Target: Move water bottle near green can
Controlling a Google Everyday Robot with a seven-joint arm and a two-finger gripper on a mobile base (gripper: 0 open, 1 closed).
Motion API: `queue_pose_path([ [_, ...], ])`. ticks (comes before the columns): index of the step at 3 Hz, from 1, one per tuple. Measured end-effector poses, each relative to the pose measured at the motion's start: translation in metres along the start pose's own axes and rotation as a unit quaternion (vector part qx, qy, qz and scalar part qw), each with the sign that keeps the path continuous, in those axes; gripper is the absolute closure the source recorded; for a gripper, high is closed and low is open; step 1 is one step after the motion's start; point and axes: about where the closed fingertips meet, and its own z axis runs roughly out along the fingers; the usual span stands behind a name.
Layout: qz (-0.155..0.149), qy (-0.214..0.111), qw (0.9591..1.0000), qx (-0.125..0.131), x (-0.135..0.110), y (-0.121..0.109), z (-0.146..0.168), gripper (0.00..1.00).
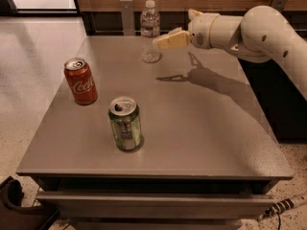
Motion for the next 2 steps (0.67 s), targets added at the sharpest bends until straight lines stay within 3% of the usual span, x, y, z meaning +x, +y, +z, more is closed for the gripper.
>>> queue_pose_path([
  [2, 0.036, -0.062, 0.9971, -0.026, -0.002, -0.009, 0.049, 0.0],
])
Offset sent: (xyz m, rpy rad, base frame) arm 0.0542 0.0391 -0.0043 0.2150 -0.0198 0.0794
